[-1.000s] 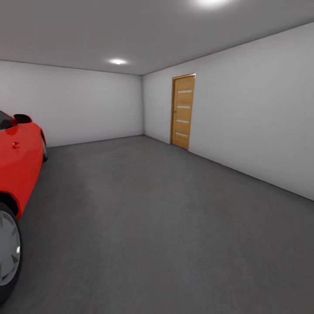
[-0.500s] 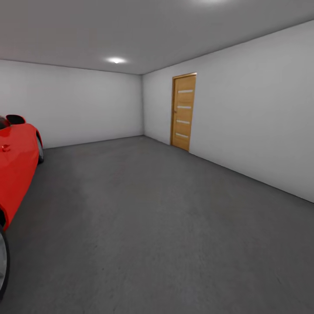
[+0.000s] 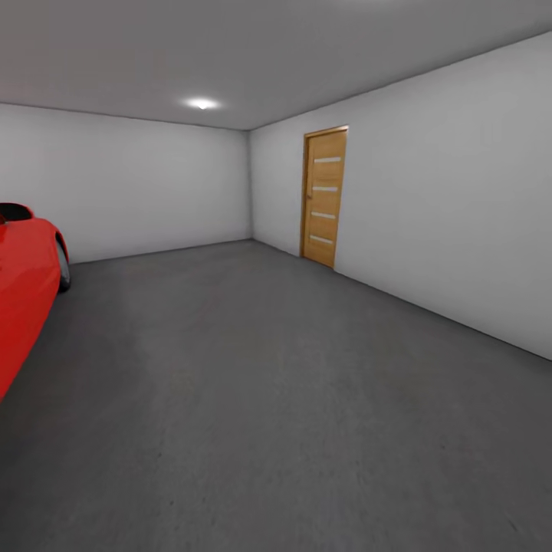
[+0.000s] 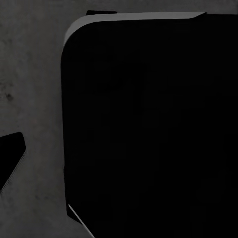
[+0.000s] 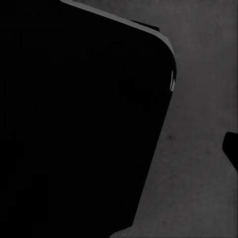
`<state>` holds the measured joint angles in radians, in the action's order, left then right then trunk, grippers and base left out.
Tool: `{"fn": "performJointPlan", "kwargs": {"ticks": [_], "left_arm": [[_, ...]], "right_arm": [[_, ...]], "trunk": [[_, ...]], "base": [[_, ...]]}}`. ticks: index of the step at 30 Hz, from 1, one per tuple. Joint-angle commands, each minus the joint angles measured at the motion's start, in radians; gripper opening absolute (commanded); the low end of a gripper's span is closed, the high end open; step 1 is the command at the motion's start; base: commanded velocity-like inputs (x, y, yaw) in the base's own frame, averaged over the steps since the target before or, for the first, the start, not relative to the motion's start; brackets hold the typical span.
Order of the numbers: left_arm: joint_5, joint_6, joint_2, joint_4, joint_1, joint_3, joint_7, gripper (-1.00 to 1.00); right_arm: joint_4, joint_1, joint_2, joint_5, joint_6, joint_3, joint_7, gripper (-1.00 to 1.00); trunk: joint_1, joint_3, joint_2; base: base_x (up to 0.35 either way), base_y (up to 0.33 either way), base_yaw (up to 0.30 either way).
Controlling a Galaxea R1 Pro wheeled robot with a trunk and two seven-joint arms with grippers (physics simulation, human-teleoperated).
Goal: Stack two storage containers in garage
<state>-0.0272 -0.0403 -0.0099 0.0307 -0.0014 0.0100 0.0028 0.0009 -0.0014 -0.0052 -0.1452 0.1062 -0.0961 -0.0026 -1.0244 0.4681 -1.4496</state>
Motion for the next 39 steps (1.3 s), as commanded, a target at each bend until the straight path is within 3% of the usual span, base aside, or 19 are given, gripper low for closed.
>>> {"fn": "performJointPlan", "kwargs": {"ticks": [1,39], "left_arm": [[-0.003,-0.003,0.0,0.0,0.0,0.001,0.0,1.0],[-0.002,-0.01,-0.001,0.0,0.0,0.002,0.002,1.0]], "right_arm": [[0.0,0.0,0.0,-0.002,0.003,-0.007,0.0,1.0],[0.001,0.0,-0.001,-0.002,0.006,-0.006,-0.002,1.0]], "trunk": [[-0.001,0.001,0.0],[-0.001,0.001,0.0]], "base": [[0.324,0.0,0.0],[0.325,0.0,0.0]]}}
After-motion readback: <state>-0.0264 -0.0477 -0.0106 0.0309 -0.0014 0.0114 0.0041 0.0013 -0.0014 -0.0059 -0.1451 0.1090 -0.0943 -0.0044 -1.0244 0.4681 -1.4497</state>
